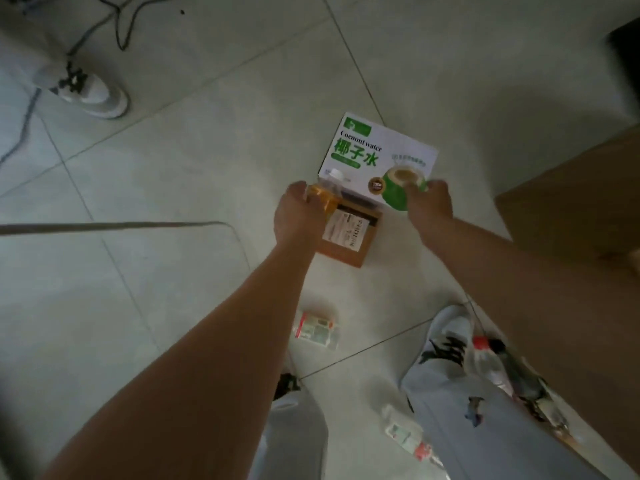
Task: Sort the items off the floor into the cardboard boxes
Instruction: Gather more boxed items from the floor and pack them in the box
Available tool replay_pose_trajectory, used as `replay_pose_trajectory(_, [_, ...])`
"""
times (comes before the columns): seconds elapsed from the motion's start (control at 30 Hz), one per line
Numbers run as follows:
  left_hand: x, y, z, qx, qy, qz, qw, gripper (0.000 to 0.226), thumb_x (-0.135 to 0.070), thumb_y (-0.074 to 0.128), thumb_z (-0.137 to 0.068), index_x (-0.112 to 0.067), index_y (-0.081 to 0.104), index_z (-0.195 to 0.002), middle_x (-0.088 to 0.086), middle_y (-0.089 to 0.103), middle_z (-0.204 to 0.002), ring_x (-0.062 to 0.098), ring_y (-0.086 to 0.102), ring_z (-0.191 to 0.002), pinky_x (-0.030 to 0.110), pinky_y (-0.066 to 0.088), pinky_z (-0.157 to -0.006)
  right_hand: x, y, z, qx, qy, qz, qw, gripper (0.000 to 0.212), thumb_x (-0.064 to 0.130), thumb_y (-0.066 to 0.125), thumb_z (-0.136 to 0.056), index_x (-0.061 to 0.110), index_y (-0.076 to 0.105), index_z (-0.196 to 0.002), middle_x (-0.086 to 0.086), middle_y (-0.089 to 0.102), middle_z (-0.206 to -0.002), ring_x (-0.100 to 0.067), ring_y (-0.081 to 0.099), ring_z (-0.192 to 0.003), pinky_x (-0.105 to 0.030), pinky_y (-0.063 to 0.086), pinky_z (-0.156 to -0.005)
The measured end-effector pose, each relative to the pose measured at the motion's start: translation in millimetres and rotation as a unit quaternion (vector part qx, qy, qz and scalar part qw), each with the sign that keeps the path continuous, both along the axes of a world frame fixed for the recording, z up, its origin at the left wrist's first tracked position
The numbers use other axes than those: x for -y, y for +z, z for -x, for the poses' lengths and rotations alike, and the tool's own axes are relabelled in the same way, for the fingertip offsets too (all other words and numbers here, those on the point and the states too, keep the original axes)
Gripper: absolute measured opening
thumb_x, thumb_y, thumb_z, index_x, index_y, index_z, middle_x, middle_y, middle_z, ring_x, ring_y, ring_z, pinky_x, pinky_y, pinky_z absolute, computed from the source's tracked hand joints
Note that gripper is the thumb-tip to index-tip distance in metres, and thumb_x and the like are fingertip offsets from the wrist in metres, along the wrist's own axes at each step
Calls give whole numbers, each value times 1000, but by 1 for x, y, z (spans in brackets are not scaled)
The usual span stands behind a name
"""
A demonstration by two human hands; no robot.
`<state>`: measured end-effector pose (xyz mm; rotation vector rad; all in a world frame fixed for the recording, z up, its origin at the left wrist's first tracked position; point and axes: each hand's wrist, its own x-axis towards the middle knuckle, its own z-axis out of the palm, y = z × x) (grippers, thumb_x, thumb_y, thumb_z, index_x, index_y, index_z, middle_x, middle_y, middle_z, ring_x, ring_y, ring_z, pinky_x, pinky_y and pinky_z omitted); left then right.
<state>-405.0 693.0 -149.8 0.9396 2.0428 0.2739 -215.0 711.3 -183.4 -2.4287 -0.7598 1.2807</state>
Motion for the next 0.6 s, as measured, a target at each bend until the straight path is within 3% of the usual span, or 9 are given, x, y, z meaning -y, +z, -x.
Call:
replay_pose_trajectory(0.07, [-28,-43,-5,-27,-23,17,999,44,-31,41,-96,-20,43,-138,5,59,-127,27,60,-109,42,52,-91,-29,-32,-12,16,-28,-9,999,62,42,58,-93,10,35,-141,-15,45,-141,-33,51,-122,-38,46,-98])
replay_pose_trajectory(0.13, [-56,-80,-9,-55,-53,11,997,52,-33,46,-94,-17,34,-143,10,53,-134,30,51,-119,41,44,-95,-47,-59,-26,5,-65,-18,998,70,45,59,-92,9,30,-144,-15,42,-144,-32,49,-125,-34,44,-95])
replay_pose_trajectory(0.23, [-93,-118,-10,-12,-63,55,996,66,-41,48,-93,-15,22,-148,14,49,-136,34,51,-119,39,45,-92,-49,-90,-33,-79,-107,1,991,73,50,64,-88,8,37,-141,-11,51,-138,-28,54,-120,-30,44,-93])
replay_pose_trajectory(0.3, [-99,-129,-12,56,-41,116,991,63,-45,46,-95,-12,28,-146,15,55,-129,31,61,-103,34,53,-76,-39,-104,-31,-153,-121,1,981,64,49,68,-86,13,49,-136,-7,59,-131,-24,60,-113,-38,50,-98])
replay_pose_trajectory(0.4, [-75,-126,-23,68,-72,120,988,56,-45,41,-98,-9,37,-141,9,56,-119,20,58,-82,24,41,-55,-17,-105,-30,-154,-146,-17,977,62,45,74,-81,16,52,-132,-5,62,-125,-21,62,-107,-40,53,-95])
replay_pose_trajectory(0.5, [-26,-118,-32,120,-66,138,981,49,-38,42,-100,-9,36,-139,14,54,-131,25,58,-98,26,47,-62,26,-96,-40,-130,-158,-7,979,48,42,75,-81,19,58,-120,-5,64,-121,-20,63,-101,-41,53,-93])
replay_pose_trajectory(0.6, [17,-101,-33,168,-52,190,966,43,-38,37,-102,-12,37,-136,14,59,-124,29,65,-97,38,56,-75,71,-77,-47,-150,-172,-9,974,42,38,73,-84,19,59,-119,-4,65,-118,-20,63,-101,-42,53,-93])
